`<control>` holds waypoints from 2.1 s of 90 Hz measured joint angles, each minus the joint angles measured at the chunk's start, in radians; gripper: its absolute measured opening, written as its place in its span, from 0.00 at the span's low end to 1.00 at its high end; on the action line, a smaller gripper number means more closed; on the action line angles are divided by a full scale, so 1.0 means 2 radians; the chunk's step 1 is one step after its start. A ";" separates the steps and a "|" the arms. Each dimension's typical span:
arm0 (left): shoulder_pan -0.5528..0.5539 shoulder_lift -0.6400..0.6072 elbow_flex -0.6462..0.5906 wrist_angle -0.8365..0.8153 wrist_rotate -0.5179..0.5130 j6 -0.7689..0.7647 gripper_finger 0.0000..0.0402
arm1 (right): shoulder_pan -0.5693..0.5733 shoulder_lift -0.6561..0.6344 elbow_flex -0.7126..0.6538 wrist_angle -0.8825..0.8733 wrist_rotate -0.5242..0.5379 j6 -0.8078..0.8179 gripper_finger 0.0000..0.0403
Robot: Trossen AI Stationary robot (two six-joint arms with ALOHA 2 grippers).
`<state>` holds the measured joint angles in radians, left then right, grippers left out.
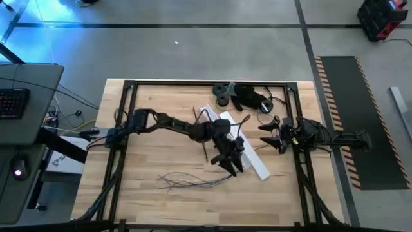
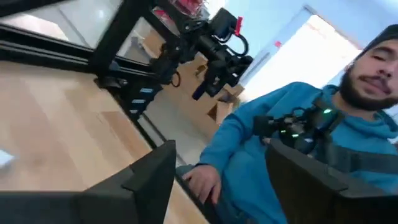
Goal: Ziptie cables
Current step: Move the white cable duct to the top of the table
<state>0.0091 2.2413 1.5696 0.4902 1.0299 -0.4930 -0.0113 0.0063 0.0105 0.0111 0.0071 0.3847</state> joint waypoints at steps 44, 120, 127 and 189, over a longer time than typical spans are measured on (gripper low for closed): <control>0.023 -0.140 0.000 -0.500 -0.307 0.531 0.49 | 0.000 0.000 0.000 0.000 0.000 0.000 0.71; 0.089 -0.044 -0.001 -0.528 -0.455 0.589 0.03 | 0.000 0.000 0.000 0.000 0.000 0.000 0.71; 0.089 -0.053 -0.001 -0.527 -0.456 0.567 0.03 | 0.000 0.000 0.000 0.000 0.000 0.000 0.71; 0.225 -0.177 -0.069 -0.609 -0.447 0.466 0.00 | 0.000 0.000 0.000 0.000 0.000 0.000 0.71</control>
<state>0.4594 1.8883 1.4311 -0.7277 0.1359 0.4390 -0.0113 0.0063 0.0101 0.0111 0.0068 0.3847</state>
